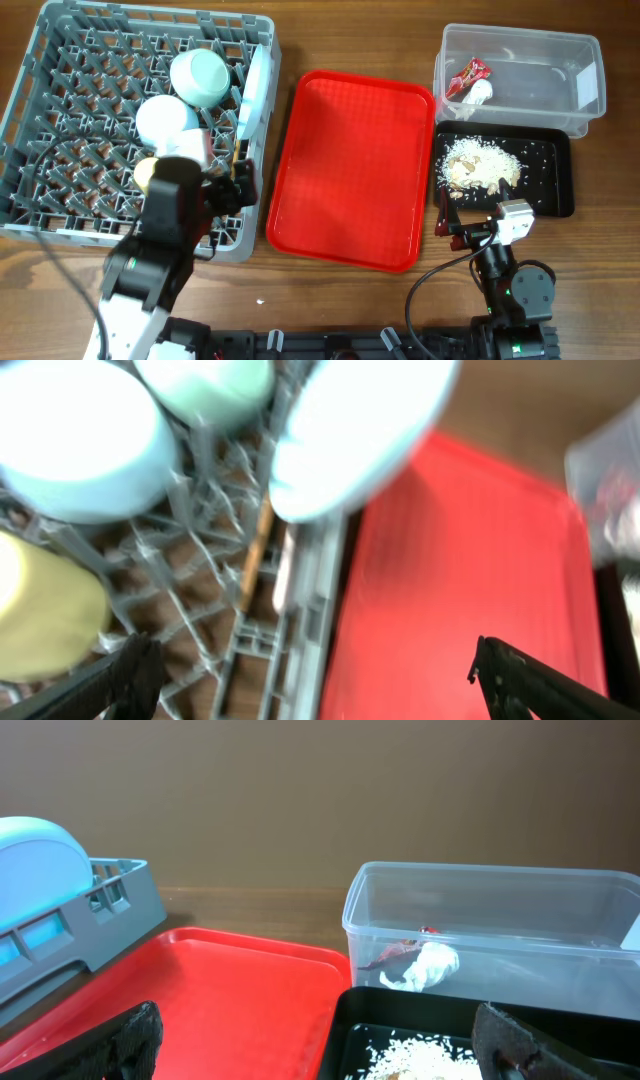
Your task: Sort waste into correct bins and load items into the dishwasher rack
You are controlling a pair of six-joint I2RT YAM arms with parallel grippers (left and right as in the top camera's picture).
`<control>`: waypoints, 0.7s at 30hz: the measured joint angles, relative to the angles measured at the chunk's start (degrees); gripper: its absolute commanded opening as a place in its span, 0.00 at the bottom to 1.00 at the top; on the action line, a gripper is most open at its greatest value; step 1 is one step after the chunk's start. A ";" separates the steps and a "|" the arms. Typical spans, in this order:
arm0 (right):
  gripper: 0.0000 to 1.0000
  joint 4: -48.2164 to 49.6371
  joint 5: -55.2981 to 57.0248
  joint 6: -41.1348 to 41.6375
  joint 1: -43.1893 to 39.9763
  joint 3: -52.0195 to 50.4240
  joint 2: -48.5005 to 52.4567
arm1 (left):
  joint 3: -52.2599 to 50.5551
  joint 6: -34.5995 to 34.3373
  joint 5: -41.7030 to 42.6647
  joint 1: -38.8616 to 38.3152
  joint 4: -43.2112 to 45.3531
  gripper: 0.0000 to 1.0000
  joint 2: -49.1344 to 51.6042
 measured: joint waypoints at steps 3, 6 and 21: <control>1.00 0.00 0.00 0.02 0.00 0.00 0.00 | -8.76 -0.02 1.44 4.72 7.65 1.00 -8.15; 1.00 0.00 0.00 0.00 0.00 0.00 0.00 | -16.06 -0.02 2.67 7.67 12.61 1.00 -14.73; 1.00 0.02 0.00 0.02 0.00 0.00 -0.04 | -40.76 6.38 7.08 15.30 35.82 1.00 -45.22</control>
